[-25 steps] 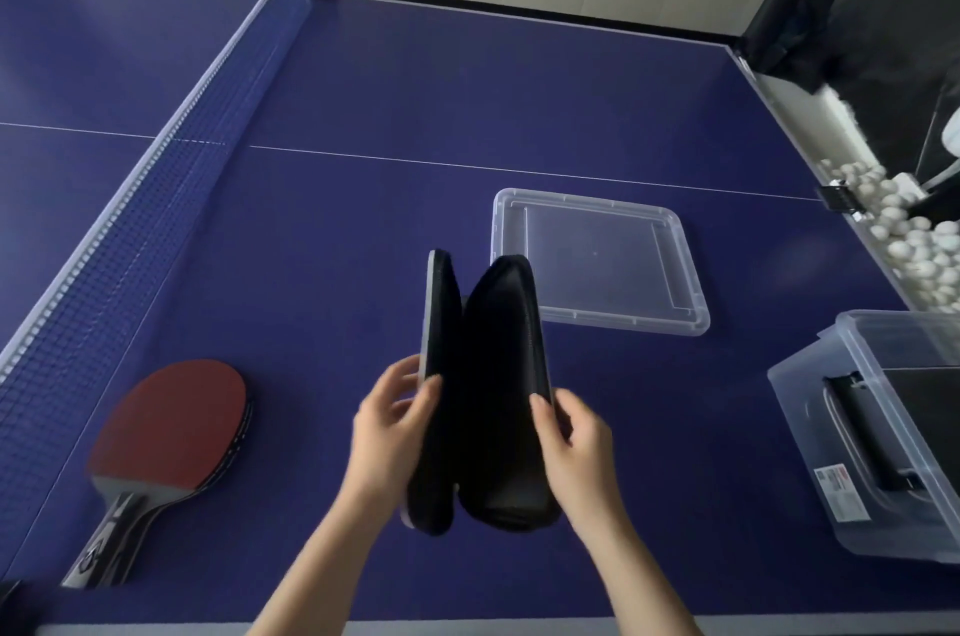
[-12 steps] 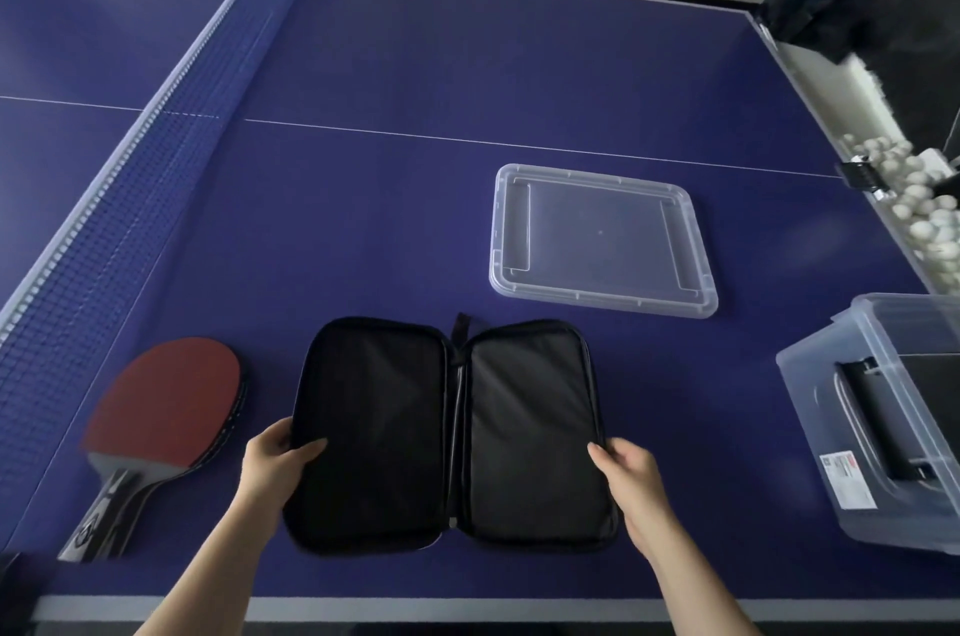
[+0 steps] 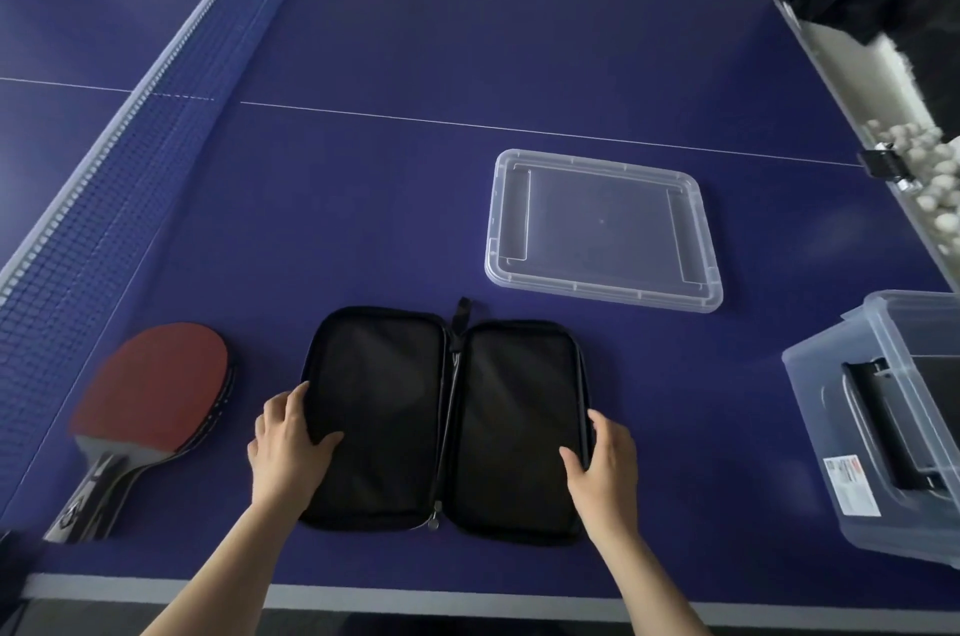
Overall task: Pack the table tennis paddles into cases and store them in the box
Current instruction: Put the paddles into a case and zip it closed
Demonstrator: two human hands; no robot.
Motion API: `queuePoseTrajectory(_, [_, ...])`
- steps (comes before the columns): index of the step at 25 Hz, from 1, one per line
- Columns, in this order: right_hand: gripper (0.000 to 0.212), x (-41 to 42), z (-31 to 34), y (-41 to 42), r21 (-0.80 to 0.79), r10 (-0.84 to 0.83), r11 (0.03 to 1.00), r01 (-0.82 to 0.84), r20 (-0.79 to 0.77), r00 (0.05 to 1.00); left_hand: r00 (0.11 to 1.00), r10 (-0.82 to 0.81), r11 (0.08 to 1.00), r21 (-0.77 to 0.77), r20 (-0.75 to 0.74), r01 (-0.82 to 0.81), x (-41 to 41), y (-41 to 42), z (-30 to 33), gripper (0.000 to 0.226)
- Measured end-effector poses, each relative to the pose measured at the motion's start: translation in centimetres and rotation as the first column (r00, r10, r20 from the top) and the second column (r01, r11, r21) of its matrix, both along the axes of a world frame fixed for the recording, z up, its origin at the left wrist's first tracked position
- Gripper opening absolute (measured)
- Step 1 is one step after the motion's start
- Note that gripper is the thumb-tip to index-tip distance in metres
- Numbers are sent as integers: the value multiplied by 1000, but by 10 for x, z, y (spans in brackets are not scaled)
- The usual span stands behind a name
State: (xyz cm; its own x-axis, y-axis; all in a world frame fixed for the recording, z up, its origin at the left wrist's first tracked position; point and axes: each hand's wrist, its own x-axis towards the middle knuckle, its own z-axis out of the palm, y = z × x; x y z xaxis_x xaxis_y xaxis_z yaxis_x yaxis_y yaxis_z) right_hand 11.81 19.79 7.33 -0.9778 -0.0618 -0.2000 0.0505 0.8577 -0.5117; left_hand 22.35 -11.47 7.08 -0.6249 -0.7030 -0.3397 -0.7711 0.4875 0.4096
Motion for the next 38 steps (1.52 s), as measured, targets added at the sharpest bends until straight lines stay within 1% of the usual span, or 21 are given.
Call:
queuePoseTrajectory(2, [52,3,0,-10,44,61,997,-56,-110,992,1000,6,1000,-7,-15,-6,7,2,0,76])
queuePoseTrajectory(4, [51,4,1,-23,60,95,994,-87,-161,982,999,29,1000,-4,-34,-29,16,-2,3,73])
queuePoseTrajectory(7, [51,9,4,-51,-10,131,991,-135,-156,979,995,80,997,-1,-58,-80,36,-15,11,67])
queuePoseTrajectory(9, [50,17,6,-76,-69,162,982,-175,-168,972,985,118,992,-32,-128,-123,49,-32,19,63])
queuePoseTrajectory(11, [49,27,8,-104,-128,185,971,-204,-144,972,965,139,985,-73,-223,-159,59,-54,27,57])
queuePoseTrajectory(14, [47,47,10,-163,-213,236,943,-256,-117,965,923,210,964,-88,-321,-249,75,-108,35,52])
queuePoseTrajectory(16, [45,64,12,-209,-277,240,926,-256,-91,966,917,249,958,-58,-311,-280,85,-150,33,53])
queuePoseTrajectory(18, [45,80,14,-255,-347,227,912,-220,-21,974,926,277,958,5,-257,-285,91,-189,27,59])
queuePoseTrajectory(20, [46,93,13,-298,-392,230,904,-172,106,967,934,311,947,139,-175,-289,91,-218,17,69])
queuePoseTrajectory(22, [48,102,12,-336,-405,230,908,-107,269,935,929,352,899,315,-113,-303,89,-239,8,74])
queuePoseTrajectory(24, [52,106,12,-365,-397,205,917,-33,402,892,937,343,864,413,-64,-288,85,-251,1,74])
queuePoseTrajectory(26, [55,106,10,-383,-376,148,925,47,473,868,956,294,867,427,-23,-256,82,-258,-6,71])
queuePoseTrajectory(28, [57,106,8,-393,-348,90,931,106,501,861,960,281,870,421,4,-257,78,-260,-9,71])
queuePoseTrajectory(33, [46,109,6,-413,-296,-4,938,181,513,858,953,304,873,397,12,-283,73,-261,-10,66])
queuePoseTrajectory(38, [48,106,8,-413,-332,-54,907,259,518,854,941,338,863,400,-3,-308,70,-256,-7,65])
